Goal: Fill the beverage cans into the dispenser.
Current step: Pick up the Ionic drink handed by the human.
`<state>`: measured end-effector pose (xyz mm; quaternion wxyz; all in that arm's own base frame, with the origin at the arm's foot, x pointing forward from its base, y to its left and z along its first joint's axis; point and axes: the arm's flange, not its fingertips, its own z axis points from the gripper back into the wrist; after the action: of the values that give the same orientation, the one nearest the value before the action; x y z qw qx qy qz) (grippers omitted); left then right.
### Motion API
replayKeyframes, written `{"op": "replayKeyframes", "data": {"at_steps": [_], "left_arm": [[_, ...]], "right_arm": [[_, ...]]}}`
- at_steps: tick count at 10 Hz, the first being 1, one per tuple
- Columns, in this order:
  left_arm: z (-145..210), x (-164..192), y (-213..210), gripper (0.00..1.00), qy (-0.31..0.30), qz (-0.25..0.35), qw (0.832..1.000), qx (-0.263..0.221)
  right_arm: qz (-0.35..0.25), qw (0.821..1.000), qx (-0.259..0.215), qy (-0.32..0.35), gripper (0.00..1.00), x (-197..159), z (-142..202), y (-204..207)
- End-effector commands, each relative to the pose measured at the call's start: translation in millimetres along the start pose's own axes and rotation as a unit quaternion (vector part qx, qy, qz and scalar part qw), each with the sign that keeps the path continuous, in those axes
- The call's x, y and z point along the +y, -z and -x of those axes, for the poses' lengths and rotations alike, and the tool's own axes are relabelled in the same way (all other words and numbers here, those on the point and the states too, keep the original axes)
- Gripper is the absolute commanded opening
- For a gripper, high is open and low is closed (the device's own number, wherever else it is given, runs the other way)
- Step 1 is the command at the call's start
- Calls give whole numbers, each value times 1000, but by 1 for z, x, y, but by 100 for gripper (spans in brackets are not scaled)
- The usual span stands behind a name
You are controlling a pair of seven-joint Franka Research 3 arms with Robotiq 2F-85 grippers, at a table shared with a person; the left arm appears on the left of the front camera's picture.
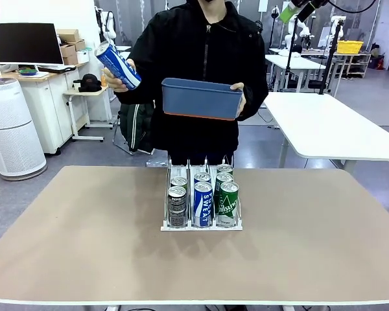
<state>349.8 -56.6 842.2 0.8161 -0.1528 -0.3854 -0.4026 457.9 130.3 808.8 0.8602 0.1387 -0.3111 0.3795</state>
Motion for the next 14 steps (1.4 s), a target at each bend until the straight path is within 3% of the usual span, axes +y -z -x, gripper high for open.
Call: {"op": "replayKeyframes", "data": {"at_steps": [1, 10, 14], "left_arm": [[0, -1, -1, 100, -8, 5, 1000, -7], [0, 0, 0, 100, 0, 0, 1000, 0], [-10, 35, 37, 100, 1, -40, 999, 26]], "right_arm": [[0, 1000, 0, 0, 100, 0, 0, -1], [0, 1000, 0, 0, 100, 0, 0, -1], [0, 1000, 0, 0, 100, 0, 0, -1]]}}
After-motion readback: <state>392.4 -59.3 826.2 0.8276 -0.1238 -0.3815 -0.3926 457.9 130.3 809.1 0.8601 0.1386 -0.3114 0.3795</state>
